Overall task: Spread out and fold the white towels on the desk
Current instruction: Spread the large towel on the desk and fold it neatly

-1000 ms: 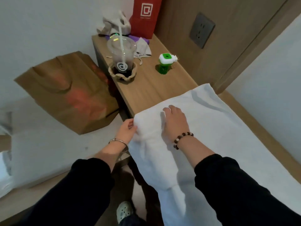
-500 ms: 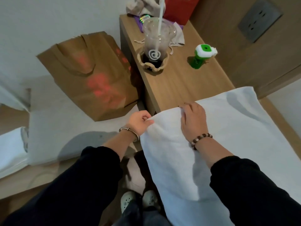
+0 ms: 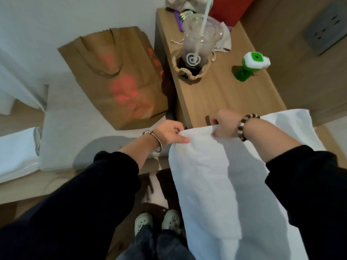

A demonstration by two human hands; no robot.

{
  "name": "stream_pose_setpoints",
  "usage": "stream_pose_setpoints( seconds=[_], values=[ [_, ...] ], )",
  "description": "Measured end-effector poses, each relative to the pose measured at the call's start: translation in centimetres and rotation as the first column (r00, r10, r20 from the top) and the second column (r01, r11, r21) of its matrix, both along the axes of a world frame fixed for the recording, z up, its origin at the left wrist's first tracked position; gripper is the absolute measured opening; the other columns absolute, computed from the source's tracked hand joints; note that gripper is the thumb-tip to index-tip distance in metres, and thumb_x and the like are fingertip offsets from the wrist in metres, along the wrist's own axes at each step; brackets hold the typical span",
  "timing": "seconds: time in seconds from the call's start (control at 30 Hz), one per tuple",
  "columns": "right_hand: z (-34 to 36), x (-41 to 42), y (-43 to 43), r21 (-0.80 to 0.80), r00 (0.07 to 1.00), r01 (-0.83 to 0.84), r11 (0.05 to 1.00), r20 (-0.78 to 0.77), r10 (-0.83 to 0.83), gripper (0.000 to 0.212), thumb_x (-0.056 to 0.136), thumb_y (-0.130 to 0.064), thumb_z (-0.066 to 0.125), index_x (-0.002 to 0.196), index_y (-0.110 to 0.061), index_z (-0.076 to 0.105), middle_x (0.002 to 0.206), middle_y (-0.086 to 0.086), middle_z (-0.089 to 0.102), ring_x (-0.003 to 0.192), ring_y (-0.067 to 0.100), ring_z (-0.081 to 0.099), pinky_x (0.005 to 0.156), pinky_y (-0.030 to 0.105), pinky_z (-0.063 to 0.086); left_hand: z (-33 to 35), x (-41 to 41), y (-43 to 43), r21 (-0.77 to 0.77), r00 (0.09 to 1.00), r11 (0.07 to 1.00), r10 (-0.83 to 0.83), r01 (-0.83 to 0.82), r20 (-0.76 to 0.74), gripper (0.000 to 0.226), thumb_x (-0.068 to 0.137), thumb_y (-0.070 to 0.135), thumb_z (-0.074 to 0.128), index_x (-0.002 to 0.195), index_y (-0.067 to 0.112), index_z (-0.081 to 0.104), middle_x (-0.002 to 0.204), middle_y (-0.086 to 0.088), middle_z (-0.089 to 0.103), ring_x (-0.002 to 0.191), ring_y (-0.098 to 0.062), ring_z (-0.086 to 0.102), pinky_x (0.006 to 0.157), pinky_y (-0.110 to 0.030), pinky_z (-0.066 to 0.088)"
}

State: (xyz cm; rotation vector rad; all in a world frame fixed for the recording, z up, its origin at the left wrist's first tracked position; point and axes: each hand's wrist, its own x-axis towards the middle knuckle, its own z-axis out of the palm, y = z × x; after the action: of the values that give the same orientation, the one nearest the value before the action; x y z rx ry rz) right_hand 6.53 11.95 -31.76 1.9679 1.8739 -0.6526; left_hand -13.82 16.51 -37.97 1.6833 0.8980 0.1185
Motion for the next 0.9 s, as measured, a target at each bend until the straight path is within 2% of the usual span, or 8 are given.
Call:
stream_pose_setpoints(
  seconds=[0.1, 0.2, 0.37, 0.47, 0.57, 0.7, 0.8, 0.9],
  values=[
    [0.3, 0.6, 0.0, -0.046, 0.996, 0.07, 0.996, -0.051, -0.072, 0.022, 0.075, -0.029, 0.071, 0.087, -0.019, 0.055, 0.083, -0.004, 0.055, 0.076, 0.019, 0.056, 0.055, 0.025, 0.043, 0.4, -0.5, 0.2, -0.041, 1.0, 0.999, -0.03, 0.03, 0.009, 0.025, 0.076, 0.017, 0.077, 0.087, 0.017, 0.055, 0.077, 0.008, 0.056, 0.067, 0.0, 0.054, 0.055, -0.007, 0.043],
    [0.9, 0.7, 0.7, -0.179, 0.999, 0.035, 0.983, 0.013, -0.033, 0.02, 0.077, -0.034, 0.07, 0.072, -0.021, 0.057, 0.081, 0.001, 0.06, 0.071, 0.019, 0.058, 0.054, 0.027, 0.046, 0.5, -0.8, 0.7, -0.058, 0.954, 0.976, -0.216, 0.209, -0.206, 0.028, 0.081, 0.032, 0.073, 0.099, 0.012, 0.065, 0.089, 0.008, 0.061, 0.076, 0.001, 0.055, 0.063, -0.009, 0.042],
    [1.1, 0.6, 1.8, -0.265, 0.995, -0.019, 0.964, 0.091, 0.045, 0.032, 0.081, -0.037, 0.071, 0.069, -0.022, 0.045, 0.077, -0.002, 0.053, 0.067, 0.014, 0.051, 0.052, 0.025, 0.04, -0.2, -1.0, 0.9, -0.211, 0.999, 0.976, 0.042, -0.047, -0.025, 0.038, 0.089, 0.029, 0.063, 0.051, 0.027, 0.062, 0.054, 0.015, 0.055, 0.053, 0.002, 0.051, 0.056, -0.013, 0.039],
    [0.9, 1.3, 2.3, -0.103, 0.995, 0.102, 0.989, 0.004, -0.102, 0.028, 0.083, -0.038, 0.069, 0.074, -0.017, 0.052, 0.077, 0.001, 0.054, 0.065, 0.013, 0.047, 0.051, 0.026, 0.034, -1.7, -0.1, 0.0, 0.039, 0.974, 0.976, 0.215, -0.212, -0.077, 0.048, 0.088, 0.031, 0.063, 0.047, 0.018, 0.042, 0.048, 0.007, 0.035, 0.047, -0.006, 0.035, 0.047, -0.017, 0.025],
    [-0.3, 2.3, 1.0, 0.211, 0.957, 0.291, 0.933, -0.059, -0.285, 0.035, 0.09, -0.046, 0.056, 0.076, -0.014, 0.051, 0.065, 0.002, 0.05, 0.057, 0.015, 0.044, 0.049, 0.027, 0.028, -2.1, 1.0, -1.0, 0.192, 0.94, 0.929, 0.335, -0.317, -0.07, 0.027, 0.089, 0.031, 0.06, 0.068, 0.015, 0.055, 0.059, 0.002, 0.047, 0.062, -0.014, 0.042, 0.056, -0.025, 0.035],
    [-2.9, 2.2, -2.4, 0.649, 0.996, 0.048, 0.759, 0.027, -0.085, 0.039, 0.097, -0.035, 0.038, 0.078, -0.007, 0.058, 0.056, 0.008, 0.052, 0.049, 0.024, 0.041, 0.056, 0.028, 0.026, -0.4, 2.3, -3.0, 0.657, 0.882, 0.602, 0.41, -0.453, 0.232, 0.02, 0.083, 0.007, 0.058, 0.102, 0.003, 0.064, 0.088, -0.012, 0.062, 0.087, -0.027, 0.055, 0.078, -0.037, 0.046],
    [-3.0, 3.6, -1.7, 0.697, 0.981, -0.011, 0.717, 0.148, -0.129, 0.034, 0.097, -0.03, 0.038, 0.086, -0.005, 0.058, 0.076, 0.017, 0.059, 0.069, 0.032, 0.051, 0.065, 0.035, 0.031, 1.1, 4.8, -3.8, 0.818, 0.959, 0.509, 0.22, -0.268, 0.178, 0.026, 0.072, 0.002, 0.06, 0.097, 0.005, 0.067, 0.098, -0.013, 0.063, 0.096, -0.034, 0.057, 0.084, -0.042, 0.044],
    [-1.5, 6.6, -1.1, 0.738, 0.842, 0.242, 0.63, 0.163, -0.514, 0.022, 0.096, -0.024, 0.046, 0.107, -0.006, 0.054, 0.108, 0.017, 0.054, 0.101, 0.033, 0.047, 0.086, 0.042, 0.034, 1.7, 7.8, -4.5, 0.845, 0.995, 0.528, 0.002, 0.083, -0.099, 0.032, 0.082, 0.007, 0.054, 0.113, 0.009, 0.063, 0.12, -0.012, 0.059, 0.118, -0.032, 0.047, 0.098, -0.043, 0.034]
  ],
)
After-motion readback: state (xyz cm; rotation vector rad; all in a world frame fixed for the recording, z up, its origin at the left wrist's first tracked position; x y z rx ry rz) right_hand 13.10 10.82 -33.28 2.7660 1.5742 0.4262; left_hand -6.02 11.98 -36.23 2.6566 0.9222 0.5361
